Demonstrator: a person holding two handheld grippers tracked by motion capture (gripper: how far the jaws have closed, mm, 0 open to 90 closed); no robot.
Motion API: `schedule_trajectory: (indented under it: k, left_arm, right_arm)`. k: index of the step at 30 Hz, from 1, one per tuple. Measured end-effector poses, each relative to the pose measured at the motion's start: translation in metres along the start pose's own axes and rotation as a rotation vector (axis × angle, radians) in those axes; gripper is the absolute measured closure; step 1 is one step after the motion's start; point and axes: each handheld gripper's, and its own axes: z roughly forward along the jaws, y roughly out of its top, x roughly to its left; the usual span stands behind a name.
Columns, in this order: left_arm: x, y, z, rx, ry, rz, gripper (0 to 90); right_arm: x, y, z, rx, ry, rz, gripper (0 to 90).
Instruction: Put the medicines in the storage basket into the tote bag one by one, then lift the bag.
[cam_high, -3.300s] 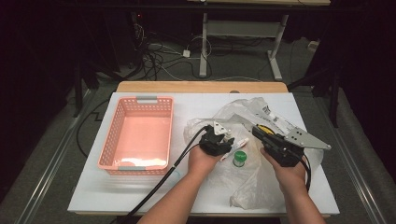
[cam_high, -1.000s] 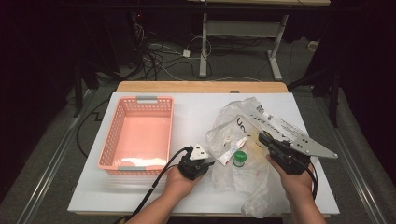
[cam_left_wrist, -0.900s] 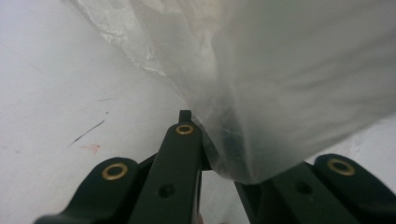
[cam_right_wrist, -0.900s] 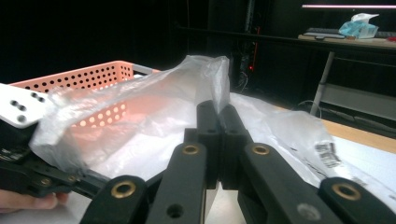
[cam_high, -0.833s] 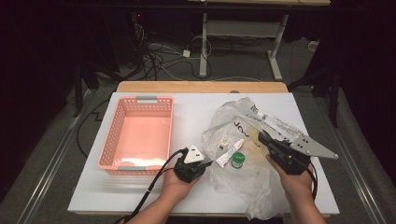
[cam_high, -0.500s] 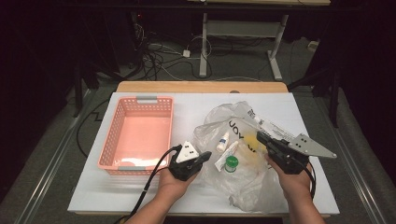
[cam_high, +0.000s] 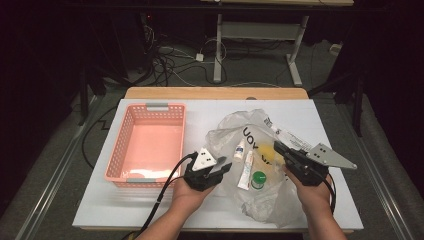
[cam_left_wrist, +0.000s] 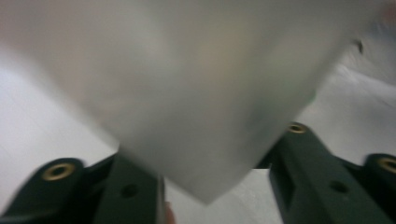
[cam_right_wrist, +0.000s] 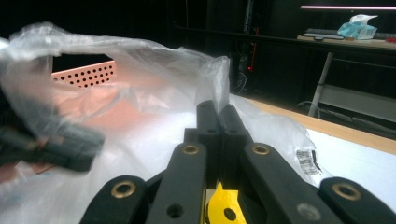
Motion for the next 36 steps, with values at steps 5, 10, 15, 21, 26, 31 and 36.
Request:
schedule_trajectory:
  k: [5,10,15,21,26,31,36]
  left_arm:
    - [-0.006,-0.03,0.0,0.089,-0.029,-0.028,34.3]
    - [-0.02,-0.041,0.017,0.216,-0.089,0.0,37.6]
    - [-0.037,-0.042,0.022,0.26,-0.022,0.092,61.6]
    - [-0.033,-0.042,0.016,0.204,-0.041,0.085,88.3]
    - [-0.031,-0.026,0.005,0.065,-0.015,0.086,88.4]
    - [-0.029,0.004,-0.005,-0.024,0.008,0.116,88.4]
    - [-0.025,0.031,-0.012,-0.095,0.034,0.133,88.4]
  right_arm:
    - [0.001,-0.001,-0.001,0.005,0.001,-0.007,90.0]
    - [0.005,-0.001,0.001,0.016,0.01,-0.017,90.0]
    - [0.006,0.0,0.0,0.01,0.012,-0.018,90.0]
    - [0.005,-0.002,0.0,0.013,0.015,-0.012,90.0]
    - [0.005,0.0,-0.002,0.002,0.005,-0.009,90.0]
    - [0.004,0.003,-0.001,-0.016,-0.011,-0.01,90.0]
    - [0.0,0.011,0.003,-0.039,-0.043,-0.01,90.0]
